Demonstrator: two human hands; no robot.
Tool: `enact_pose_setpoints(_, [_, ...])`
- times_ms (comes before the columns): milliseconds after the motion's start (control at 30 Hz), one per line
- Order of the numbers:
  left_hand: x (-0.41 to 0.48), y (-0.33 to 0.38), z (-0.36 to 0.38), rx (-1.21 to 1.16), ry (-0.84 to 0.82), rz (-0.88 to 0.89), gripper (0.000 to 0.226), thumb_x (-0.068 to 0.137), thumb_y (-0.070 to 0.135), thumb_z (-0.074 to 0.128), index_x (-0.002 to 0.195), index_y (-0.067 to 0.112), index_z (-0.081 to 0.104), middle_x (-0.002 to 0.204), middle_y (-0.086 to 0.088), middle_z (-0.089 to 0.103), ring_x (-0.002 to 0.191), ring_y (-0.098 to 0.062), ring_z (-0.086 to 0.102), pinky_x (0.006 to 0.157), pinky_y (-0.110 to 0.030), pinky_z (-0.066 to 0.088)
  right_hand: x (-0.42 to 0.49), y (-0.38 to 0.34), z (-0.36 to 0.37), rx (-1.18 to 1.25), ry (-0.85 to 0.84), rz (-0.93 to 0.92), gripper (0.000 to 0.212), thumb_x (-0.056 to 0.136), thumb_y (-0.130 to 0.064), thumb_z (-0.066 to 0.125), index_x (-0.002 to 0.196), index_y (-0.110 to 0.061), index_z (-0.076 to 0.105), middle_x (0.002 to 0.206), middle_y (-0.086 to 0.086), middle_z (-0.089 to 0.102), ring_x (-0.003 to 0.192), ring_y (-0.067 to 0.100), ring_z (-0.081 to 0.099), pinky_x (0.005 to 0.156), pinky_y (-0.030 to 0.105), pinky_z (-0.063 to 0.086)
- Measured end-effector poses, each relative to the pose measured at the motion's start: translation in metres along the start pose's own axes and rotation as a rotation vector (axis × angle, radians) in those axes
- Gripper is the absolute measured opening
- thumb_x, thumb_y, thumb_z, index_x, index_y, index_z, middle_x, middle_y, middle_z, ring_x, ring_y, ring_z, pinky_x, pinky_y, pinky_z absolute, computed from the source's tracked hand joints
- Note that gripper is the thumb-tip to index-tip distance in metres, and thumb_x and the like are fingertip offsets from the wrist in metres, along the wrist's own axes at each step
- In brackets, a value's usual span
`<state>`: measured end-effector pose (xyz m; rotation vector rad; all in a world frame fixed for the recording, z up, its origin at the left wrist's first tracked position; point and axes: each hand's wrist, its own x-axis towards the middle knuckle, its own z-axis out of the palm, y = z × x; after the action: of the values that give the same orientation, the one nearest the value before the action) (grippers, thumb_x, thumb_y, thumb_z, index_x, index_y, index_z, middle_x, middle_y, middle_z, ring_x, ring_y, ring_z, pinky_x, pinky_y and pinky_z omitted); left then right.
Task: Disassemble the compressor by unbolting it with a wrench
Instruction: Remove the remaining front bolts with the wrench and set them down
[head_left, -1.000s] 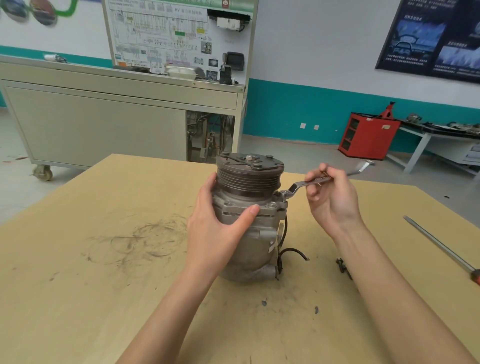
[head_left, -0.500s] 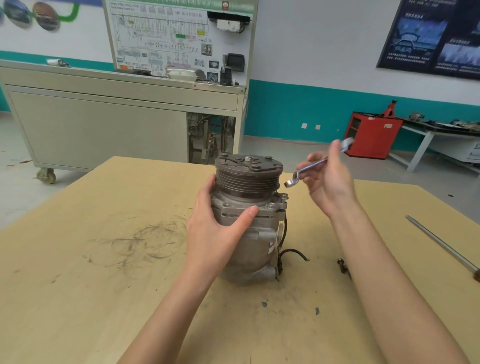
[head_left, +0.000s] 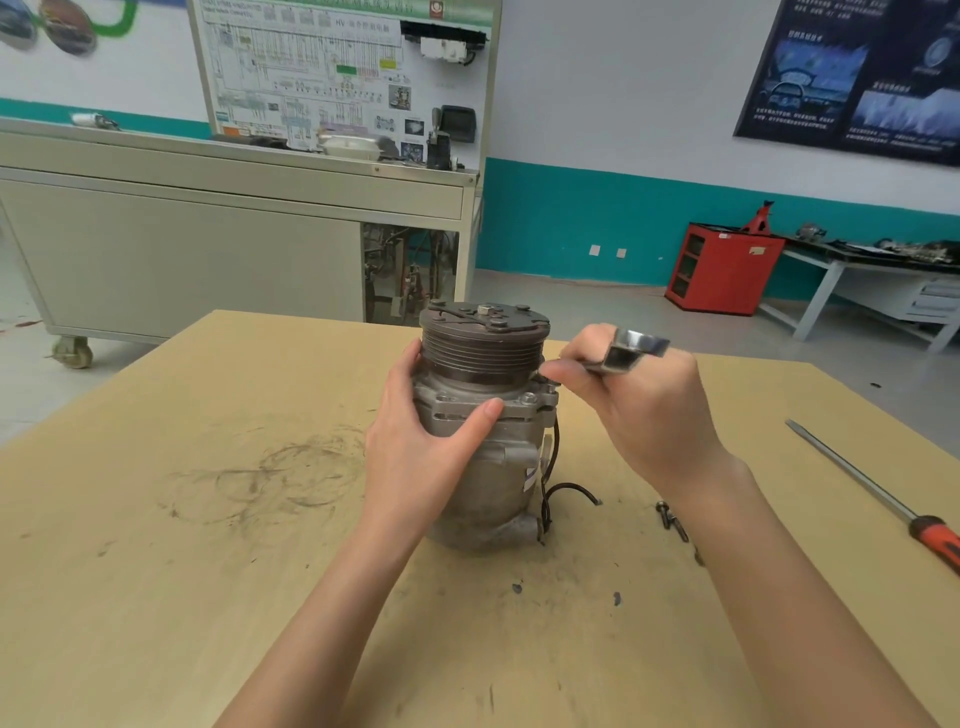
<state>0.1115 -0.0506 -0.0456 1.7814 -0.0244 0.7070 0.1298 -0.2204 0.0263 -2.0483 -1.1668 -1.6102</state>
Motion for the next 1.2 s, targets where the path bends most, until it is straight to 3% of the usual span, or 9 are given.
enact_pose_setpoints(333, [0.001,-0.002,0.0,0.004,-0.001,0.008,0.088,0.068,0.057,0.07,0.144,0.033,0.034,0.139,0.014,0.049,0.127,-0.004,0.047,0.11,-0.041,0.04,-0.031,-0.008,0.01,0.121,0.064,0.124,0.056,0.1,-0.04,0.038,0.073,0.001,0.064,0.065,0.012,0.064,0.05,0.026,0.061,0.041,0.03,0.048])
enact_pose_setpoints(433, [0.002,-0.002,0.0,0.01,-0.005,0.01,0.089,0.068,0.058,0.07,0.145,0.033,0.034,0.138,0.015,0.049,0.126,-0.003,0.046,0.11,-0.039,0.04,-0.042,-0.004,0.011,0.667,0.19,0.562,0.03,0.102,-0.035,0.039,0.086,-0.02,0.06,0.08,-0.001,0.069,0.064,0.023,0.068,0.057,0.029,0.055])
enact_pose_setpoints(567, [0.002,-0.002,0.001,-0.003,0.0,0.009,0.088,0.068,0.057,0.07,0.145,0.032,0.034,0.138,0.015,0.049,0.126,-0.002,0.047,0.11,-0.037,0.04,-0.045,0.036,0.023,1.279,0.347,1.235,0.045,0.102,-0.014,0.031,0.067,-0.012,0.059,0.077,0.012,0.071,0.056,0.02,0.066,0.052,0.023,0.054])
enact_pose_setpoints(667, [0.001,-0.002,0.002,-0.006,0.004,0.01,0.088,0.069,0.056,0.074,0.144,0.033,0.035,0.138,0.016,0.049,0.126,0.0,0.046,0.11,-0.037,0.04,-0.041,0.058,0.042,1.595,0.2,1.473,0.051,0.102,-0.018,0.036,0.059,-0.013,0.061,0.071,0.011,0.068,0.05,0.011,0.061,0.045,0.015,0.051])
enact_pose_setpoints(767, [0.001,-0.001,0.001,-0.01,0.01,0.018,0.083,0.068,0.056,0.073,0.14,0.039,0.036,0.133,0.021,0.05,0.123,0.005,0.047,0.108,-0.032,0.041,-0.033,0.07,0.072,1.743,0.031,1.523,0.041,0.101,-0.022,0.039,0.065,-0.014,0.058,0.066,0.004,0.064,0.049,0.006,0.059,0.05,0.014,0.051])
enact_pose_setpoints(867, [0.001,-0.001,0.001,-0.021,0.012,0.019,0.085,0.065,0.061,0.07,0.14,0.04,0.036,0.133,0.022,0.05,0.123,0.005,0.048,0.108,-0.035,0.042,-0.028,0.071,0.096,1.71,-0.107,1.508,0.029,0.096,-0.024,0.043,0.073,-0.014,0.058,0.075,0.005,0.059,0.073,0.015,0.057,0.082,0.03,0.04])
enact_pose_setpoints(933, [0.001,-0.001,0.001,-0.025,0.008,0.014,0.088,0.063,0.065,0.067,0.141,0.039,0.036,0.135,0.022,0.05,0.124,0.002,0.048,0.108,-0.038,0.042,-0.028,0.071,0.1,1.658,-0.109,1.514,0.03,0.096,-0.027,0.042,0.075,-0.014,0.059,0.079,0.006,0.057,0.081,0.019,0.053,0.085,0.033,0.036])
enact_pose_setpoints(1100, [0.0,-0.002,0.001,-0.017,0.01,0.015,0.092,0.062,0.068,0.065,0.143,0.036,0.036,0.137,0.018,0.051,0.126,0.0,0.047,0.109,-0.038,0.041,-0.014,0.07,0.057,1.393,0.102,1.448,0.055,0.1,-0.041,0.038,0.059,-0.014,0.062,0.058,0.007,0.066,0.046,0.011,0.059,0.043,0.015,0.047])
enact_pose_setpoints(1200, [0.0,-0.001,0.001,-0.014,0.002,0.005,0.091,0.064,0.065,0.068,0.143,0.034,0.036,0.136,0.018,0.051,0.125,-0.001,0.048,0.109,-0.038,0.041,-0.001,0.057,0.026,1.003,0.174,1.182,0.048,0.099,-0.042,0.038,0.072,-0.008,0.058,0.061,0.012,0.069,0.045,0.02,0.064,0.04,0.019,0.048])
